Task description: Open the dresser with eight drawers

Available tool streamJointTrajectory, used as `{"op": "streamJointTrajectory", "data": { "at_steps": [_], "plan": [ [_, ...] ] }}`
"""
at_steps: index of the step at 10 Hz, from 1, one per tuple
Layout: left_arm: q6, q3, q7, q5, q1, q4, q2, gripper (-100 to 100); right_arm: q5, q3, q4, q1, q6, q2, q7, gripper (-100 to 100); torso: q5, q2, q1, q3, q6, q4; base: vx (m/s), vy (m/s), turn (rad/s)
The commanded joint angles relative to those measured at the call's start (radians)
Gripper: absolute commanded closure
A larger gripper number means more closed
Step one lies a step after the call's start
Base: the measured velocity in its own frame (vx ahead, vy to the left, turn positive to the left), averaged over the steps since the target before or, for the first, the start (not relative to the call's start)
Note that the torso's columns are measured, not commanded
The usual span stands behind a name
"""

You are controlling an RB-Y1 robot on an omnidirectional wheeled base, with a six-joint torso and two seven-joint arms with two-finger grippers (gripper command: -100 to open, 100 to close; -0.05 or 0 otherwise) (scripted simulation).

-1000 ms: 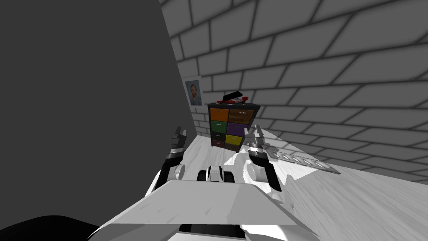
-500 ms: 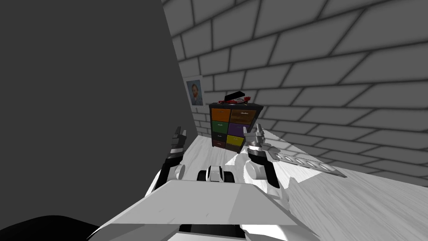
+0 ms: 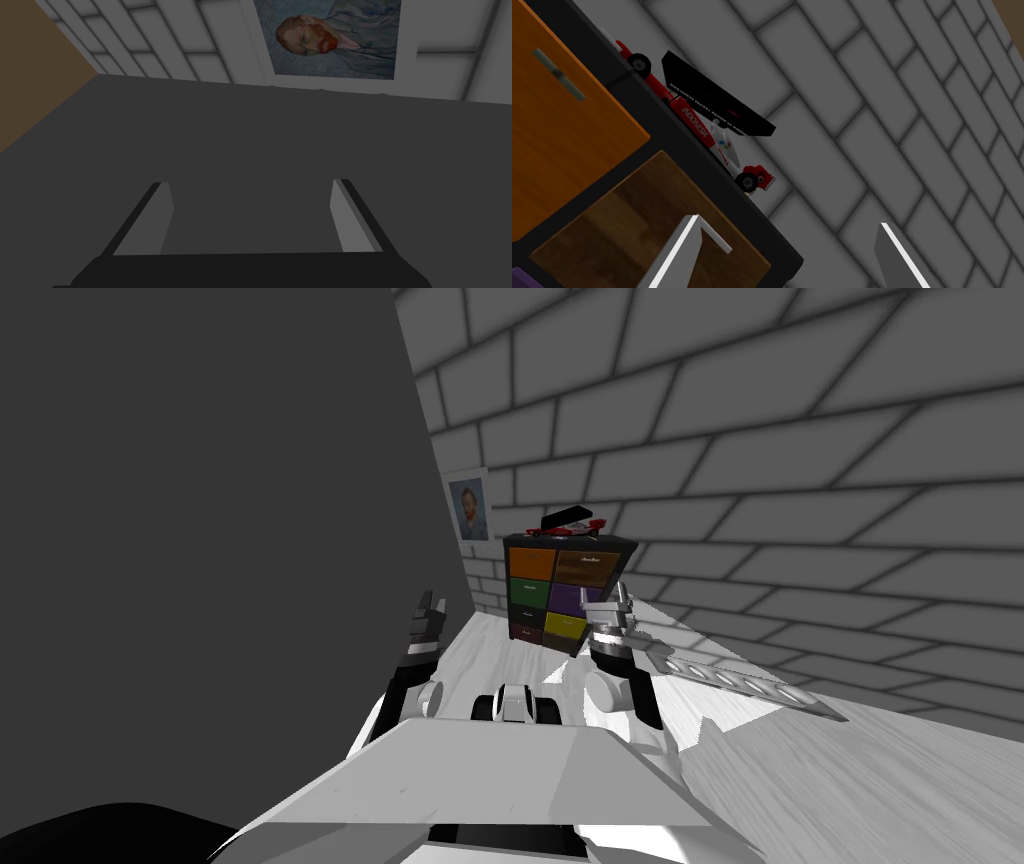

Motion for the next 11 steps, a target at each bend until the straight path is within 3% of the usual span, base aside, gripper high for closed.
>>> {"op": "streamJointTrajectory", "data": {
  "at_steps": [1,5,6,8,9,11],
  "plan": [
    [0.0,0.0,0.0,0.0,0.0,0.0,0.0,0,-0.08,0.017,0.006,-0.02,-0.015,-0.005,-0.025,-100,0.0,-0.001,0.001,0.0,0.0,0.0,0.026,0.024,0.025],
    [0.0,0.0,0.0,0.0,0.0,0.0,0.0,0,-0.181,0.034,0.013,-0.041,-0.03,-0.008,-0.051,-100,0.0,-0.001,0.001,-0.001,0.0,0.0,0.018,0.019,0.016],
    [0.0,0.0,0.0,0.0,0.0,0.0,0.0,0,-0.217,0.05,0.019,-0.062,-0.045,-0.009,-0.078,-100,0.0,0.0,0.0,0.0,0.0,0.0,0.028,0.029,0.042],
    [0.0,0.0,0.0,0.0,0.0,0.0,0.0,0,-0.267,0.05,0.019,-0.062,-0.045,-0.009,-0.078,-100,0.0,-0.001,0.001,-0.001,0.0,0.0,0.024,0.022,0.013],
    [0.0,0.0,0.0,0.0,0.0,0.0,0.0,0,-0.301,0.066,0.025,-0.083,-0.06,-0.01,-0.105,-100,0.0,0.0,0.0,0.0,0.0,0.0,0.028,0.027,0.043],
    [0.0,0.0,0.0,0.0,0.0,0.0,0.0,0,-0.354,0.066,0.025,-0.083,-0.06,-0.01,-0.105,-100,0.0,-0.001,0.001,0.0,0.0,0.0,0.022,0.019,0.012]
  ]
}}
